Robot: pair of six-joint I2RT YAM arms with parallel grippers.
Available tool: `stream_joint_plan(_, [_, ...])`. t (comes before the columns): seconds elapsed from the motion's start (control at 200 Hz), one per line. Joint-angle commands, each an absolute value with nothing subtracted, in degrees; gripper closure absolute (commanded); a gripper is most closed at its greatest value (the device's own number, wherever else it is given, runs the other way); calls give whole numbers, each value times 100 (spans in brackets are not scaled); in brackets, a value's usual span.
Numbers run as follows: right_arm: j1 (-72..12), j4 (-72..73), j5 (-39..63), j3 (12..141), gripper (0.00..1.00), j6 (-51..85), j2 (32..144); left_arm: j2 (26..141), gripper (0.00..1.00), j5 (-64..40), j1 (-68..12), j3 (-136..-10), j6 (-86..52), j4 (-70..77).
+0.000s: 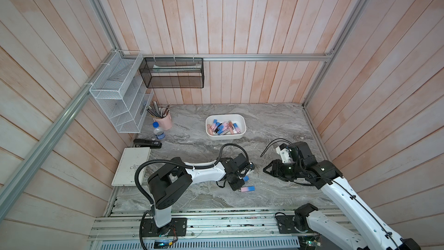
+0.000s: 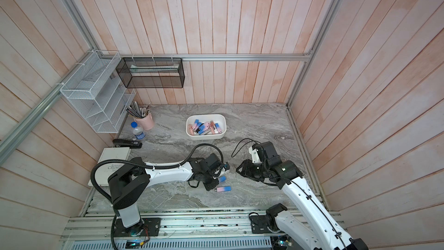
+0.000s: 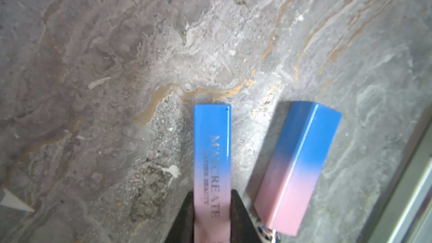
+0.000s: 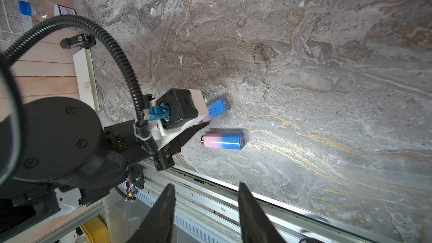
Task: Put the lipstick into the storage box
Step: Pick up the lipstick at the center of the board, then place the lipstick in the storage box.
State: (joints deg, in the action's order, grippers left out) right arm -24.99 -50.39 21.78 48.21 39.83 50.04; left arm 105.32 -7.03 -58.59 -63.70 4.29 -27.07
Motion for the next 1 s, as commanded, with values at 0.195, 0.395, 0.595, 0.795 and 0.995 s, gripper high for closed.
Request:
stream_joint_plan(0.195, [-2492,-4841,1997,5088,54,3678,5332,10233,77,-646,-5222,-6501,196,-2922])
stream_joint_plan(0.395, [-2328,-4758,1995,5257,54,3384,5677,10019,77,-574,-4638,-6742,259,-3091])
stream_joint_plan(0.595, [-2004,-4519,2186,5377,54,3136,6011,10284,77,-557,-3929,-7661,511,-3264])
stream_joint_plan(0.795, [-1759,-4235,2315,5590,54,2962,6463,11095,77,-655,-3353,-9270,755,-3361])
stream_joint_plan(0.995, [-1691,-3891,2462,5755,54,2949,6946,12221,76,-877,-2987,-10872,751,-3553])
